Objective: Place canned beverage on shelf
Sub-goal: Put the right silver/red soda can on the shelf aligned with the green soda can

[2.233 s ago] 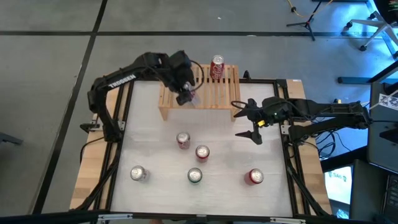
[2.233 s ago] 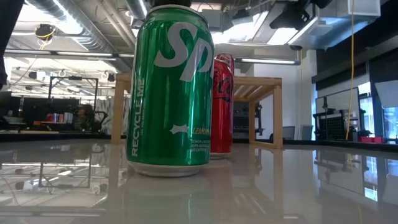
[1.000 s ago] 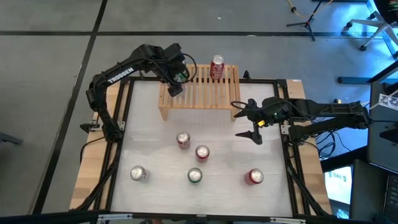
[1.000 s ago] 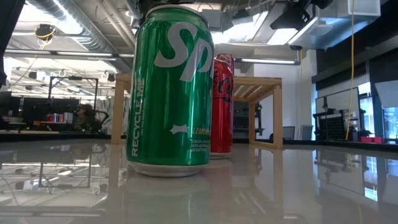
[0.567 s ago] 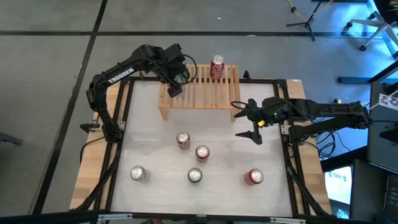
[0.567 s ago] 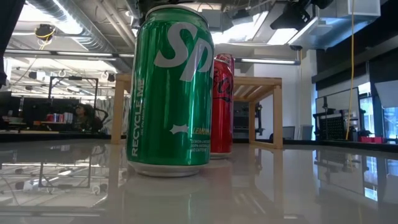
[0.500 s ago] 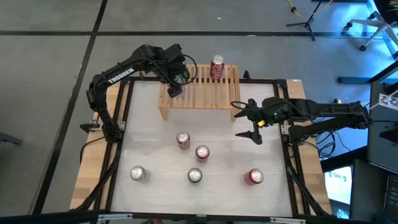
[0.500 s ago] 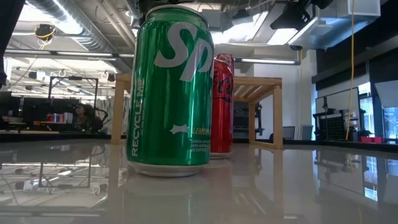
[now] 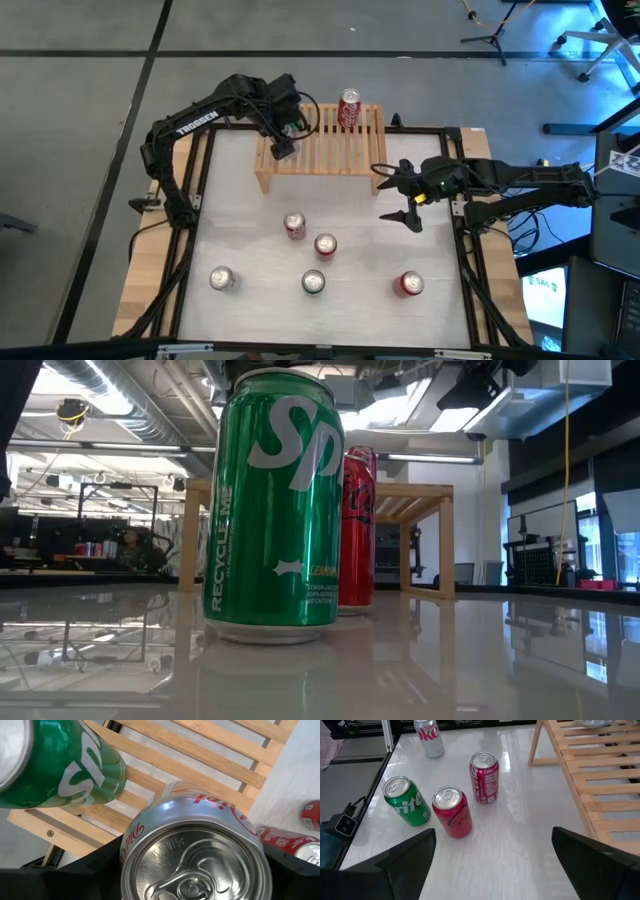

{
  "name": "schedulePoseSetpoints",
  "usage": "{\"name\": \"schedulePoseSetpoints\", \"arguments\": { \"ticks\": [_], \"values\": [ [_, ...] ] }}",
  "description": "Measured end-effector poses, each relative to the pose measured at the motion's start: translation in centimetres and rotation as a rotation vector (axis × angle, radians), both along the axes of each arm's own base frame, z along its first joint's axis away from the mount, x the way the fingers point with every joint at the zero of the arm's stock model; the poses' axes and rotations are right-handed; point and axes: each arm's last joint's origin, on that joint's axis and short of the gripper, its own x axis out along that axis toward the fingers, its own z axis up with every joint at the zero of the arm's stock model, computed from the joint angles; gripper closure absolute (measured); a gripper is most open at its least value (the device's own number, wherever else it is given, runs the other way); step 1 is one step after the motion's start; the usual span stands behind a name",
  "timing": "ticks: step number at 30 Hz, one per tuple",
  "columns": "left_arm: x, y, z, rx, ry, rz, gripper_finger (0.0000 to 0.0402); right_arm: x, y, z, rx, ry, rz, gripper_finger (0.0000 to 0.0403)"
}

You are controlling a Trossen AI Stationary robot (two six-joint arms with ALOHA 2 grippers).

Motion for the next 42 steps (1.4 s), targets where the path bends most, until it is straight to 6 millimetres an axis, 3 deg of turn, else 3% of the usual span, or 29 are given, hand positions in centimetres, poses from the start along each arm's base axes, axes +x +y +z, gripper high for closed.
{"name": "schedulePoseSetpoints", "arguments": {
  "ticks": [34,42],
  "values": [
    [0.45,0.22,-0.29,0.001,-0.009,0.000,0.0088,-0.01,0.00,0.01,0.000,0.000,0.000,0.0010],
    [0.49,0.23,-0.29,0.002,-0.011,0.000,0.0040,-0.01,0.00,0.01,0.000,0.000,0.000,0.0010]
  ]
}}
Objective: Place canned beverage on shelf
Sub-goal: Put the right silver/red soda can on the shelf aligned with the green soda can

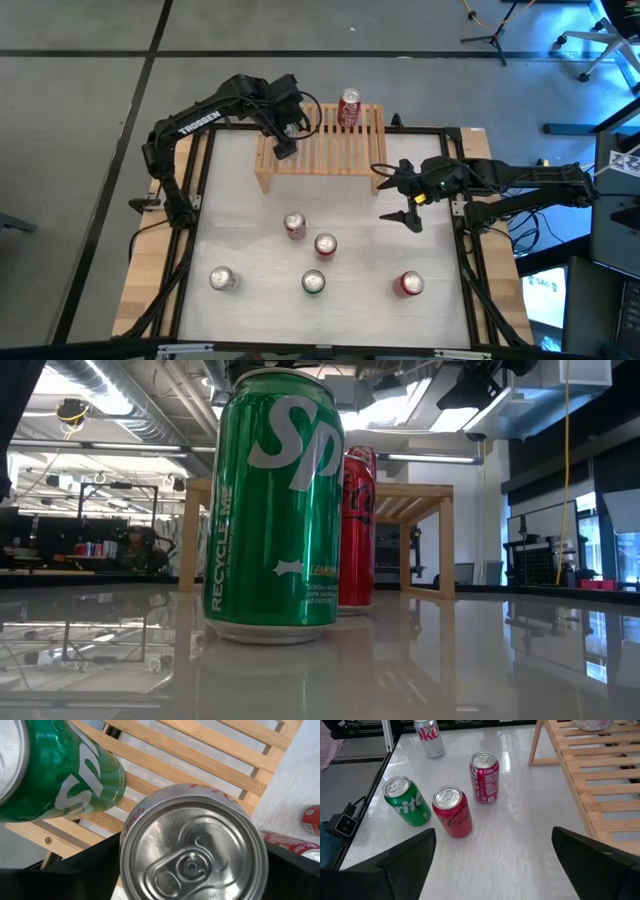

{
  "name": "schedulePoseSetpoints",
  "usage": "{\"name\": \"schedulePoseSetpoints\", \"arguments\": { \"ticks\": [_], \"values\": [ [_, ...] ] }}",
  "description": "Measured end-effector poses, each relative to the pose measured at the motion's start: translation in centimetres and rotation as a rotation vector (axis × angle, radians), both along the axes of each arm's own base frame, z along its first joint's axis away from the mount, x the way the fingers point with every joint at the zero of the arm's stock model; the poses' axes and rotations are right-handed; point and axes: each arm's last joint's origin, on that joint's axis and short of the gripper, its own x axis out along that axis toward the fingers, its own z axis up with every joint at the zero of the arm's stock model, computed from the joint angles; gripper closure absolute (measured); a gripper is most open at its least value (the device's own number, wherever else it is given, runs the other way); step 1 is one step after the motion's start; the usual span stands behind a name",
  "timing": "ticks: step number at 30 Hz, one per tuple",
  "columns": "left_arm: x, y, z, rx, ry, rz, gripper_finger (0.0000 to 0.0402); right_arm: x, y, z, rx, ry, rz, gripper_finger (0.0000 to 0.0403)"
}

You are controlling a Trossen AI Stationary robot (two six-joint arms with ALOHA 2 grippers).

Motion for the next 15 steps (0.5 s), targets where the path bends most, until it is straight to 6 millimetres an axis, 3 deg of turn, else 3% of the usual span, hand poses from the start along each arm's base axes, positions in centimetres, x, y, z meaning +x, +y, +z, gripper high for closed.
{"name": "schedulePoseSetpoints", "arguments": {
  "ticks": [5,15],
  "values": [
    [0.01,0.00,0.00,0.001,-0.001,0.000,0.0015,0.00,0.00,0.00,0.000,0.000,0.000,0.0010],
    [-0.05,-0.03,0.07,0.002,-0.002,0.000,0.0011,0.00,0.00,0.00,0.000,0.000,0.000,0.0010]
  ]
}}
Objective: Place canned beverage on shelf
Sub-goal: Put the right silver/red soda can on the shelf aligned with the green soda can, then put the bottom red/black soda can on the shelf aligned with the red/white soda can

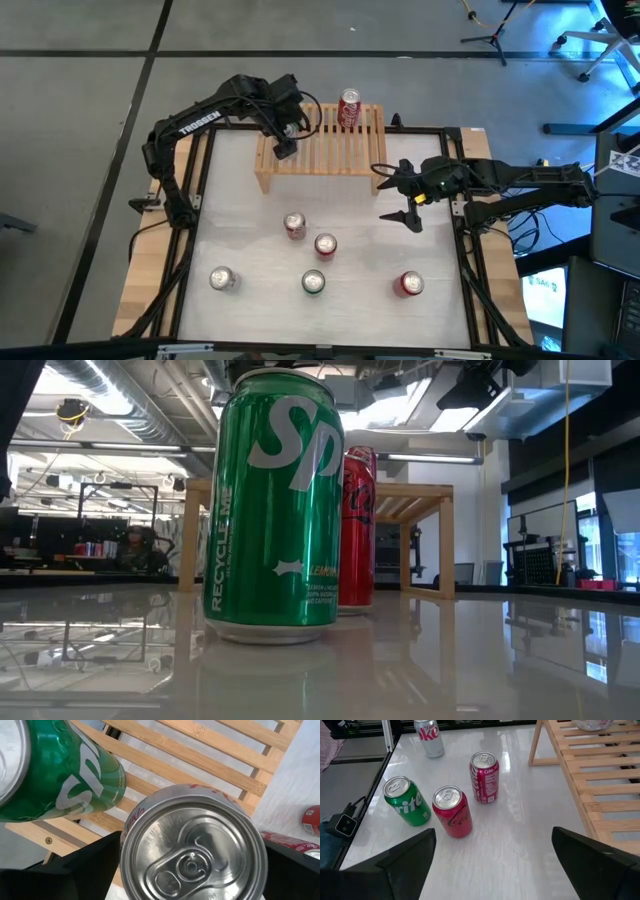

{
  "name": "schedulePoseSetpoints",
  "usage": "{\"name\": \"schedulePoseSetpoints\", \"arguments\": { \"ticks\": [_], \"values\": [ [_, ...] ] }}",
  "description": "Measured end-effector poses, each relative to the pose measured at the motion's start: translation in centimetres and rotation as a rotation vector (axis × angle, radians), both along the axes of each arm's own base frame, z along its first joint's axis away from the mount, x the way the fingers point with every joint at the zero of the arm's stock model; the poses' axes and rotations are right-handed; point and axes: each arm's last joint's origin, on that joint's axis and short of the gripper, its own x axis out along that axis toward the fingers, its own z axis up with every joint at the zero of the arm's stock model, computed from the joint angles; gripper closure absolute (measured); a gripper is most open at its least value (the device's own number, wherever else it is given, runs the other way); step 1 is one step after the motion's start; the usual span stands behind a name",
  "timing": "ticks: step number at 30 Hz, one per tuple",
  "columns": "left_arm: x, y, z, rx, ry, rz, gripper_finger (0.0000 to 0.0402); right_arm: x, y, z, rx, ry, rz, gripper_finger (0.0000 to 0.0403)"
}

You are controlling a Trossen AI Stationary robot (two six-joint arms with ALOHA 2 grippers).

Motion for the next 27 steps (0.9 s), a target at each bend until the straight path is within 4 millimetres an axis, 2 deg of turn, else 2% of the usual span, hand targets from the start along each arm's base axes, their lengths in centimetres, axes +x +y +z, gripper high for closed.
{"name": "schedulePoseSetpoints", "arguments": {
  "ticks": [6,16,21,27],
  "values": [
    [-0.5,-0.2,1.0,0.030,-0.012,0.008,0.0011,0.0,0.0,0.0,0.000,0.000,0.000,0.0010],
    [-1.7,-1.2,6.3,0.142,-0.147,-0.007,0.0011,0.0,0.0,0.0,0.007,0.000,-0.005,0.0010],
    [-3.1,-3.4,8.8,0.167,-0.210,-0.052,0.0011,0.0,0.0,0.0,0.008,0.001,-0.005,0.0010],
    [-6.5,-7.4,11.2,0.234,-0.287,-0.050,0.0011,0.0,0.0,0.0,0.010,0.001,-0.006,0.0010]
  ]
}}
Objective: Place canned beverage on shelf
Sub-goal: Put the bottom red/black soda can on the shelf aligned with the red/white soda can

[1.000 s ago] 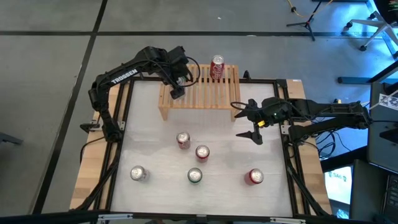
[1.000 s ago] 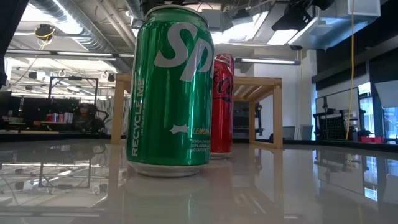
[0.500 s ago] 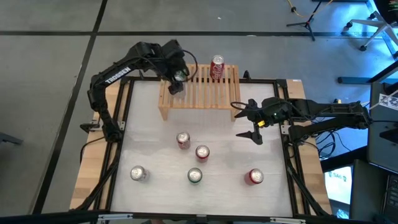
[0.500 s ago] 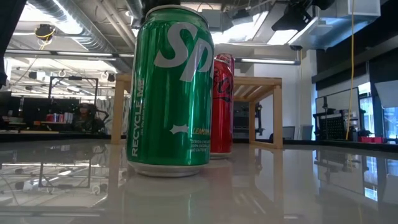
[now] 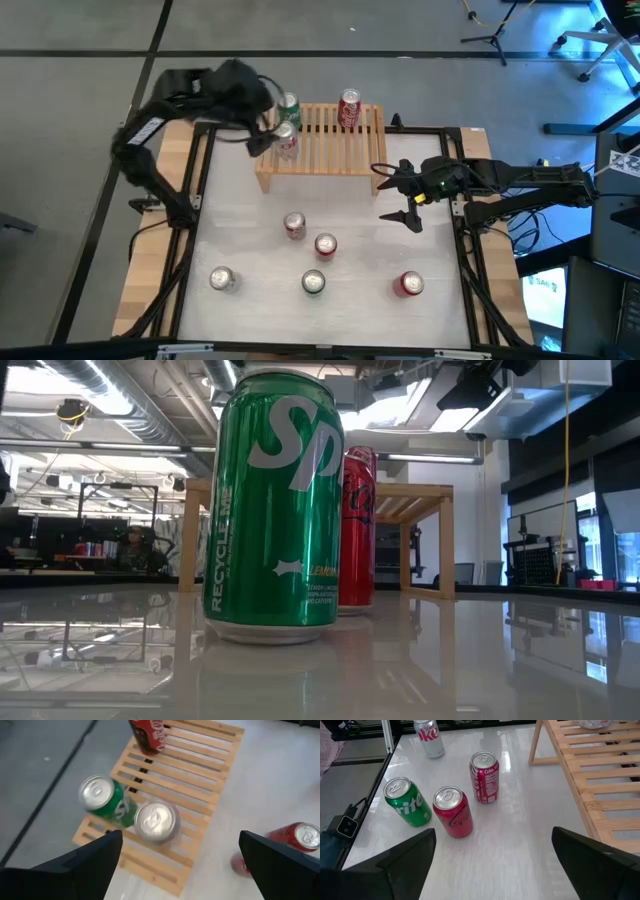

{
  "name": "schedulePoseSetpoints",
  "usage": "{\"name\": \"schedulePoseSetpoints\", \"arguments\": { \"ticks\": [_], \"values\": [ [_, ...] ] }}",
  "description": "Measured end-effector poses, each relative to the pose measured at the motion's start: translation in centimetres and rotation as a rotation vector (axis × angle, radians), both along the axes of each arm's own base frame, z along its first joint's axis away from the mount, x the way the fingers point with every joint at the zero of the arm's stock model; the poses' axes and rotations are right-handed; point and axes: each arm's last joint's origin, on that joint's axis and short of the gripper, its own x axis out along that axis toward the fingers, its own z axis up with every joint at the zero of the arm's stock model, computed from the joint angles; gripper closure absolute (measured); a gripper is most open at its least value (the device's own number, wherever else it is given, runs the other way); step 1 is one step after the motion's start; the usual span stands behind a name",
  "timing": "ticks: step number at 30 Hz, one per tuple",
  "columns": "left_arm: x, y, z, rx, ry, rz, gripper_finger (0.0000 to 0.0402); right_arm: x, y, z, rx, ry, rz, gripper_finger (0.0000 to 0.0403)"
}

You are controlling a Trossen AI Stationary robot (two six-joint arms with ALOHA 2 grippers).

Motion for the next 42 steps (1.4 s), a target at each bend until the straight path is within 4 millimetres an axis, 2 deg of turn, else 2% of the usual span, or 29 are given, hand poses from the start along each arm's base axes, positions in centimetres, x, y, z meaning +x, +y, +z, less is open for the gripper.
{"name": "schedulePoseSetpoints", "arguments": {
  "ticks": [5,10,16,22,30,36,42],
  "values": [
    [-2.8,-3.1,0.4,0.058,-0.076,0.032,0.0011,0.0,0.0,0.0,0.002,0.000,-0.001,0.0010],
    [-3.9,-5.4,-1.5,0.061,-0.173,-0.037,0.0011,0.0,0.2,0.0,0.095,0.010,0.003,0.0010],
    [-3.4,-7.5,-6.2,0.058,-0.275,-0.144,0.0011,-0.1,0.6,0.1,0.209,0.023,0.111,0.0010],
    [-1.8,-9.2,-11.6,0.049,-0.367,-0.220,0.0011,-0.1,0.9,0.1,0.302,0.040,0.138,0.0010],
    [0.4,-10.9,-17.2,0.034,-0.525,-0.280,0.0011,-0.6,3.7,0.1,0.366,0.086,0.231,0.0010],
    [0.6,-12.1,-19.3,0.018,-0.666,-0.319,0.0011,-1.2,6.1,0.1,0.402,0.125,0.221,0.0010],
    [0.4,-13.1,-20.3,0.001,-0.691,-0.361,0.0011,-2.1,8.2,0.0,0.488,0.193,0.178,0.0010]
  ]
}}
